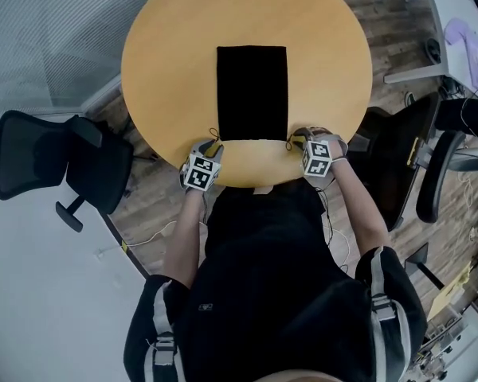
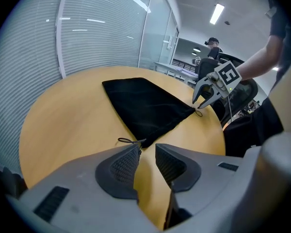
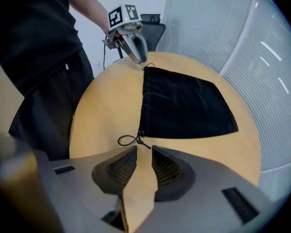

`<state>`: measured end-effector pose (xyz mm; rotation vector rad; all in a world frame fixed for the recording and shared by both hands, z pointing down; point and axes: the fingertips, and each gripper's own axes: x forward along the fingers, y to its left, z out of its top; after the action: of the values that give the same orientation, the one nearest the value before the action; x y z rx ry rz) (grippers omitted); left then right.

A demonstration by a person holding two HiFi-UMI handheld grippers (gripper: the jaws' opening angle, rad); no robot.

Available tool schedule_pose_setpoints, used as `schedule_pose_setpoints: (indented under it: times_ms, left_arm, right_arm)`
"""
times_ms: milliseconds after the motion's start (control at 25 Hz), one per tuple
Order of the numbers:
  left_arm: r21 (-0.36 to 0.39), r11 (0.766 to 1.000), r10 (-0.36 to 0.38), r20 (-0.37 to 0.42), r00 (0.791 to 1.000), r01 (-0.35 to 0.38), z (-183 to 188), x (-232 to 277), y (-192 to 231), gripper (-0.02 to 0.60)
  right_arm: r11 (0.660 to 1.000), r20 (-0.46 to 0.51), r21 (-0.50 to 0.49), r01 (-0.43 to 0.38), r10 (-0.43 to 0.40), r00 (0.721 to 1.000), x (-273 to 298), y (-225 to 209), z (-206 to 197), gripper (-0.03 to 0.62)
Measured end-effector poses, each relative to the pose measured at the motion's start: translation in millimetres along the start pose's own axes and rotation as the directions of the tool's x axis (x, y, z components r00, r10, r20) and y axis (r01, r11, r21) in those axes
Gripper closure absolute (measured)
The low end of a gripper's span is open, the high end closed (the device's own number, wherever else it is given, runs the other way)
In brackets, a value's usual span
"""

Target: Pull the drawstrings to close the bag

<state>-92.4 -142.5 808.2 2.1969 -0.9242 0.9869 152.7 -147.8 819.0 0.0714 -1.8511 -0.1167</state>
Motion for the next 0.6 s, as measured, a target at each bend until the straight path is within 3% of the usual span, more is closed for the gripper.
schedule_pose_setpoints:
  times_ms: [320,600]
  left_arm:
    - [-0.037,0.999,0.028,-0.032,0.999,-0.029,-9.4,10.8,8.9,0.483]
    - [-0.057,0.997,0.047,-0.055,0.997,-0.050,-16.6,21.1,15.0,0.482]
  right_arm:
    - [0.986,-0.007,-0.145,-0.082,0.082,0.997,8.3,5.5,15.6,0.431]
    - [0.974,-0.017,-0.189,-0.122,0.121,0.992,11.3,10.4,15.9,0.436]
